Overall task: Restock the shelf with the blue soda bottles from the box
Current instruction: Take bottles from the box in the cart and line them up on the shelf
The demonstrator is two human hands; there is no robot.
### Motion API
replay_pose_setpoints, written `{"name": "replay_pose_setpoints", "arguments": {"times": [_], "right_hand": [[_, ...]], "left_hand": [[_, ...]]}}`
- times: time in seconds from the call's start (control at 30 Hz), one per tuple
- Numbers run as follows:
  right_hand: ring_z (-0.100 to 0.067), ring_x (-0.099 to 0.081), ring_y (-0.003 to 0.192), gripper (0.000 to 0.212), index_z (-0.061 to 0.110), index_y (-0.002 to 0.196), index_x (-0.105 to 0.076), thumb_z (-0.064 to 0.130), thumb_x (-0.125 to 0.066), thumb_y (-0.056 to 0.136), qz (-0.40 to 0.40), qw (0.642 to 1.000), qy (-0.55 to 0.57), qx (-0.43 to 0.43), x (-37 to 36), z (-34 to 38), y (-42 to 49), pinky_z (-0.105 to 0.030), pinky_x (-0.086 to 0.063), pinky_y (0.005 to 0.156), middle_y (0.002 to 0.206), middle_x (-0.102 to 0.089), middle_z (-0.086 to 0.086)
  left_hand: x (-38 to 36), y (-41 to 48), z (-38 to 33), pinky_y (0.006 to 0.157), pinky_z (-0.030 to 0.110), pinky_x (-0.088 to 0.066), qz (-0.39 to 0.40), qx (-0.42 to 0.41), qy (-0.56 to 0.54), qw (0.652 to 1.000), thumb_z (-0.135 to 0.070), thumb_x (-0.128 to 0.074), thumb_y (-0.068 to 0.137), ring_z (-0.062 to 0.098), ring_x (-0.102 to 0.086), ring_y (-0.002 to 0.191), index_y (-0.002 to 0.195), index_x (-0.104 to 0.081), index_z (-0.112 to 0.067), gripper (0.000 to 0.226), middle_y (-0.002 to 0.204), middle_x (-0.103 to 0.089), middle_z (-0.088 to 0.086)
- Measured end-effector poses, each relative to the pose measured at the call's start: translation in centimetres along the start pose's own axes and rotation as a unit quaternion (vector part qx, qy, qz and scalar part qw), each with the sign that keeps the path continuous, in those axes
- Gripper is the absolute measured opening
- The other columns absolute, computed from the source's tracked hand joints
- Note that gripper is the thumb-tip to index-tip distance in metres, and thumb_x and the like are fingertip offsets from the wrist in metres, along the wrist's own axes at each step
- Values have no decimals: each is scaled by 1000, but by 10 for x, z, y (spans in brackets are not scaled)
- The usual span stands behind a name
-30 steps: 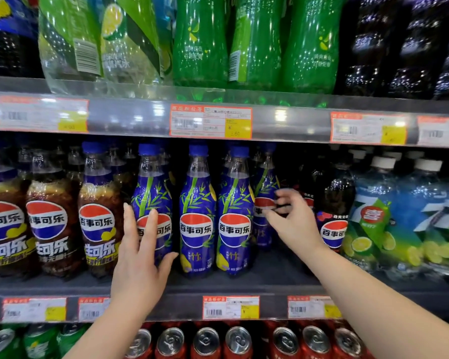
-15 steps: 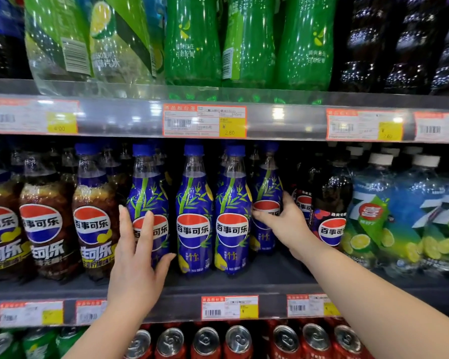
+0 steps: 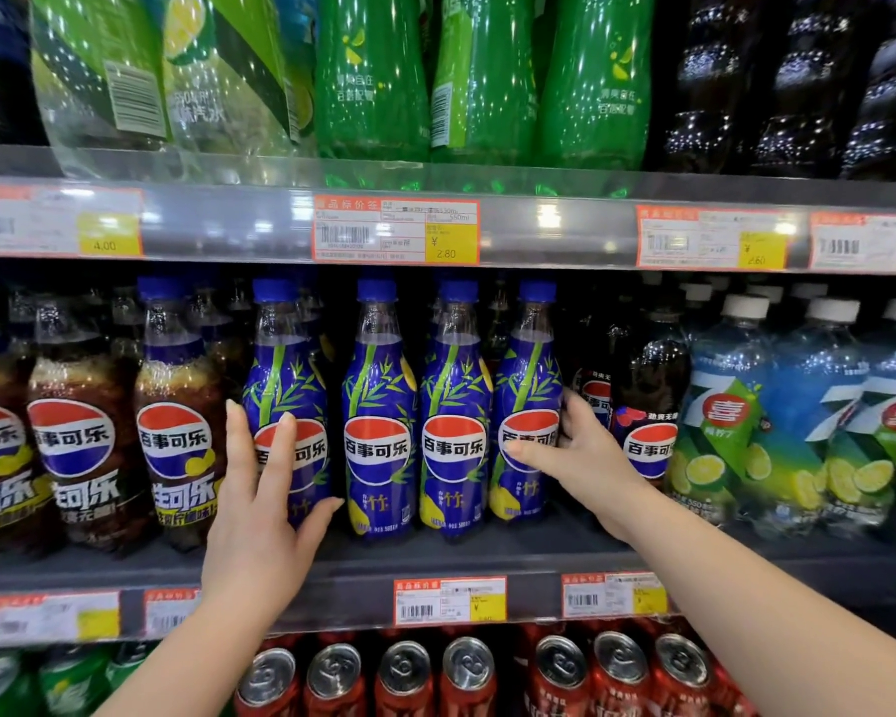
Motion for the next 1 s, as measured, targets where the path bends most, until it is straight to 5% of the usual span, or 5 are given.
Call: {"name": "replay_pose_setpoints", "arguments": {"times": [0.13, 0.37, 0.7, 0.83, 1.0], "right_hand": [[1, -54, 104, 85, 38, 135, -28, 10, -77, 71, 10, 999, -52, -10, -6, -10, -5, -30, -52, 88, 114, -54, 19], [-9, -53, 114, 97, 38, 143, -18, 12, -77, 71, 14, 993, -115, -20, 1, -13, -9, -39, -48, 99, 127, -52, 12], [-10, -58, 103, 82, 28, 134, -37, 11, -80, 67, 4, 994, -86, -63, 4, -30, -15, -23, -47, 77, 114, -59, 11], [1, -55, 96, 69, 27, 122, -44, 10, -81, 66, 6, 992, -110, -68, 3, -33, -16, -21, -45, 78, 111, -60, 9], [-7, -57, 101, 71, 26, 124, -45, 13, -82, 65, 11, 990, -120, -75, 5, -33, -15, -28, -45, 85, 114, -60, 7]], "left_hand": [[-1, -4, 6, 74, 47, -53, 9, 19, -33, 999, -19, -80, 68, 41, -38, 131, 132, 2, -59, 111, 147, 28, -18], [-7, -7, 12, 70, 43, -54, 37, 27, -47, 998, -20, -78, 70, 46, -56, 107, 125, 15, -68, 119, 156, 2, 3], [-5, -10, 19, 82, 42, -53, 33, 60, -74, 995, -23, -78, 69, 20, -32, 134, 134, 7, -48, 110, 156, -3, -1], [-9, -12, 22, 74, 35, -53, 57, 77, -77, 992, -23, -79, 69, 25, -55, 98, 135, 7, -42, 110, 152, -22, 5], [-15, -7, 18, 75, 37, -52, 86, 77, -70, 991, -24, -77, 72, -7, -41, 69, 122, 22, -59, 116, 148, -22, 8]]}}
Point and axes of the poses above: each hand's wrist, its own y-axis towards the middle knuckle, its own x-axis out of the back of the hand, z = x × y, the point moved 10 cm from there along y, towards the middle knuckle
